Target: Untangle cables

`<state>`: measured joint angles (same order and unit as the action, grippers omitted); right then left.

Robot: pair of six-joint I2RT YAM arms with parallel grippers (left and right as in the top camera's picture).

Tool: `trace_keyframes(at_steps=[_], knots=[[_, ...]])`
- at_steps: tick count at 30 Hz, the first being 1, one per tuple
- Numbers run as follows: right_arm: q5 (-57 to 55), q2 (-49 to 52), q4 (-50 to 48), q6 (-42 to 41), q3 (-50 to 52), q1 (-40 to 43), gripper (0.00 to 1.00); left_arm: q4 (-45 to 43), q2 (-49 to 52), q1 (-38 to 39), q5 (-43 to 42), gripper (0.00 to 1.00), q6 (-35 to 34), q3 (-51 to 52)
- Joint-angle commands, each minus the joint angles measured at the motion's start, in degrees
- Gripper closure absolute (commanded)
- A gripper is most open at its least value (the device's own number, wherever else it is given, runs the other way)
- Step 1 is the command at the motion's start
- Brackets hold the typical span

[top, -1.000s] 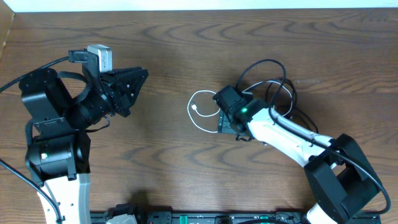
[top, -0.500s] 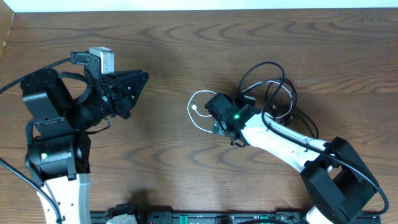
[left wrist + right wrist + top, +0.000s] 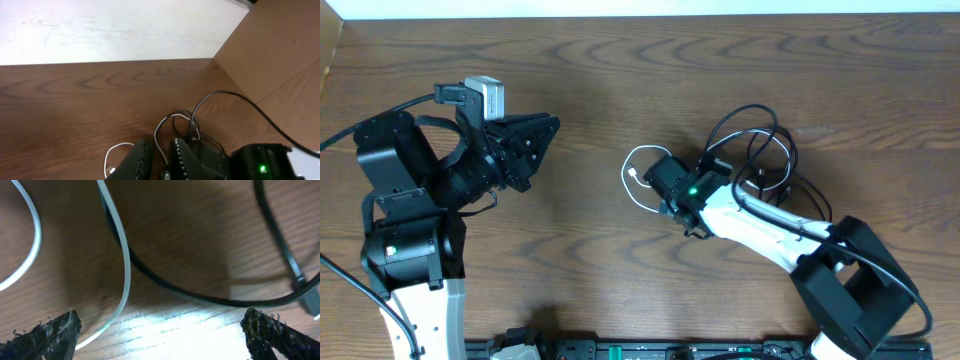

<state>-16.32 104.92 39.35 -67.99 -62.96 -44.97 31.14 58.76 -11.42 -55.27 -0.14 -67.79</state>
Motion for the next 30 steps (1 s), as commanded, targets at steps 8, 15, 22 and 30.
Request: trace_keyframes(at_steps=[8, 15, 22, 30], knots=[[-3.6, 1.8, -2.1, -2.7, -0.7, -1.5, 0.01, 1.0, 0.0, 0.2, -1.1, 0.83, 0.8, -0.7], [-3.5, 4.6, -2.5, -3.8, -0.7, -1.1, 0.01, 3.2, -0.1, 0.1, -1.1, 0.83, 3.0, -0.7], [-4.4, 4.9, -4.0, -3.8, -0.7, -0.1, 0.12, 3.4, -0.1, 0.2, -1.1, 0.83, 3.0, -0.7], [-4.5, 4.9, -5.4, -2.2, -0.7, 3.6, 0.99, 5.3, 0.0, 0.2, -1.1, 0.83, 3.2, -0.7]])
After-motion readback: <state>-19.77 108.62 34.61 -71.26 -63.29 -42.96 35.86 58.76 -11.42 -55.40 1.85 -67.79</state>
